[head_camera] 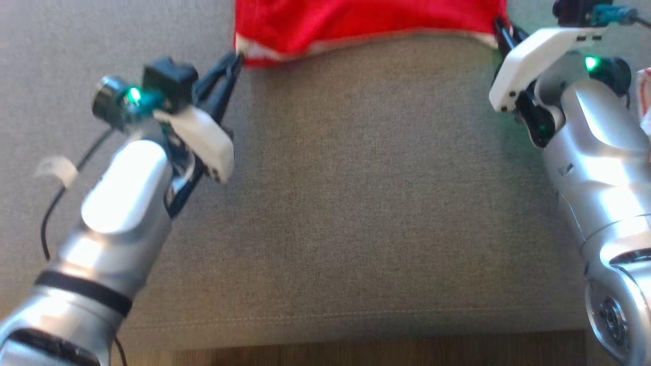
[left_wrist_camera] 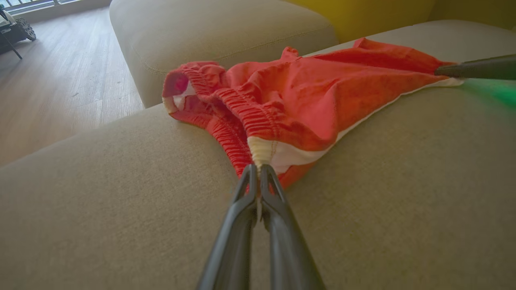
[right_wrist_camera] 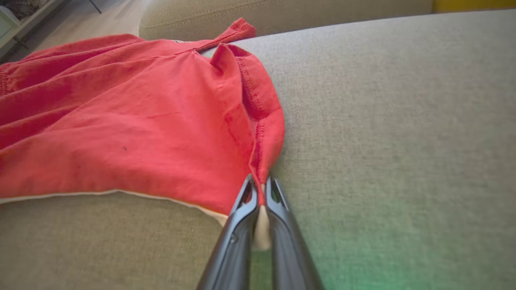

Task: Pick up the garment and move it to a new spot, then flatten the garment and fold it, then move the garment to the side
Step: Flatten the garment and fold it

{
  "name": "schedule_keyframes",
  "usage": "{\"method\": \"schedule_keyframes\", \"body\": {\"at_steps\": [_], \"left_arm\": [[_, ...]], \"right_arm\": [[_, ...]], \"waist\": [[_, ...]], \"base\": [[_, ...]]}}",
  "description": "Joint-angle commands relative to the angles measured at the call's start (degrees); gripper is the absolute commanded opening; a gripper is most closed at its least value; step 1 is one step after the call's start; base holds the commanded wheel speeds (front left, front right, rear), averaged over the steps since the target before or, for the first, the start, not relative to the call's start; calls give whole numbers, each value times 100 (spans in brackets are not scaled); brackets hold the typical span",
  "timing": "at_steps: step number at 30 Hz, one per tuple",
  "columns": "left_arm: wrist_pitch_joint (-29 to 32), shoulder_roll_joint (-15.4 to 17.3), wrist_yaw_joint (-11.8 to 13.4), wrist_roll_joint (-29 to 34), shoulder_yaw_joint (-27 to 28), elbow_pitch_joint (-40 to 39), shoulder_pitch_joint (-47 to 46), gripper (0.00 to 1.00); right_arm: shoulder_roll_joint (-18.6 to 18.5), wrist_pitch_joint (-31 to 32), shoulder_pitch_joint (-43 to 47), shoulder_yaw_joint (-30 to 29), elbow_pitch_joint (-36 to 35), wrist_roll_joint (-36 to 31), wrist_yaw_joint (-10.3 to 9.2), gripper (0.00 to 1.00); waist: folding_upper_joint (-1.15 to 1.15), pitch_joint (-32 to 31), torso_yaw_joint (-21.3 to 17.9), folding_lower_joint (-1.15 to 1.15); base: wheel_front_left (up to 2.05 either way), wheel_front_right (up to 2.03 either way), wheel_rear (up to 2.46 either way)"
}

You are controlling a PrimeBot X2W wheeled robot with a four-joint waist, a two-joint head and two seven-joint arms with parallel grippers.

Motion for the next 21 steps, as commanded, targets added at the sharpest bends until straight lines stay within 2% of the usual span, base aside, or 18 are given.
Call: {"method": "schedule_keyframes", "body": {"at_steps": [1, 7, 12, 16, 21], "left_arm": [[-68, 230, 8, 114, 181, -163, -5, 0], [-68, 154, 18, 258, 192, -243, 566, 0], [-68, 101, 16, 252, 194, -275, 983, 0], [-68, 3, 13, 175, 134, -391, 1416, 0], [-68, 20, 10, 33, -136, -475, 1864, 0]], "right_arm": [[16, 111, 17, 152, -66, 62, -2, 0], [-207, 701, 375, 535, 124, 300, -2, 0], [-402, 1227, 768, 1021, -45, 641, -2, 0], [-565, 1879, 1281, 1552, -570, 1288, -2, 0], [-1125, 2600, 1800, 2247, -1281, 1891, -2, 0]], "waist": [[0, -289, -4, -1], [0, -768, 55, -1], [0, -1121, 105, -1], [0, -1440, 200, -1], [0, -1729, 225, -1]], "base": [[0, 0, 0], [0, 0, 0], [0, 0, 0], [0, 0, 0], [0, 0, 0]]}}
